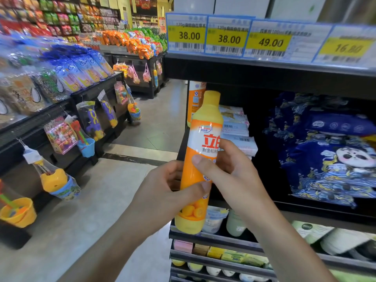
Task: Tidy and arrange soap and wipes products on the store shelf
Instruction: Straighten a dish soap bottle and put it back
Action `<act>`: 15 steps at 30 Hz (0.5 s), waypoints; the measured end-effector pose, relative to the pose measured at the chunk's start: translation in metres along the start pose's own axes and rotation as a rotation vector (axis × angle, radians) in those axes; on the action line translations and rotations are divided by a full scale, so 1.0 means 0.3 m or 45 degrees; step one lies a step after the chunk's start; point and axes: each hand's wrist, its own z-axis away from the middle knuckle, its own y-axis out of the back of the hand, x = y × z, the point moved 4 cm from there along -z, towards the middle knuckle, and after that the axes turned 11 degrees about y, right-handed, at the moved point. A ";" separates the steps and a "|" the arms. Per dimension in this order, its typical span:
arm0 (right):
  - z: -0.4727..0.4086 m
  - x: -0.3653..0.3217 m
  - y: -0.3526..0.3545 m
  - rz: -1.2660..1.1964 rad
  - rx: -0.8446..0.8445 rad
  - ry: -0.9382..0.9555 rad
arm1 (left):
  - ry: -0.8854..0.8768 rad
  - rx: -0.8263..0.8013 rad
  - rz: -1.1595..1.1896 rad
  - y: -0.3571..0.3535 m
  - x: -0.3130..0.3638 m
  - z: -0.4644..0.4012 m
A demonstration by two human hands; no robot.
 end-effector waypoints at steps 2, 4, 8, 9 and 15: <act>0.007 -0.001 0.003 0.015 -0.022 -0.017 | -0.026 0.041 0.005 -0.004 -0.001 -0.001; 0.012 -0.006 0.010 0.060 -0.020 -0.016 | -0.050 0.047 0.003 -0.013 -0.004 -0.004; 0.019 -0.019 0.078 0.099 0.108 0.012 | -0.084 -0.131 -0.010 -0.051 0.012 -0.013; 0.023 -0.024 0.108 0.131 0.155 0.023 | -0.107 -0.130 -0.017 -0.050 0.017 -0.019; 0.034 -0.052 0.285 0.446 0.403 0.088 | -0.325 0.346 -0.866 0.004 0.035 -0.085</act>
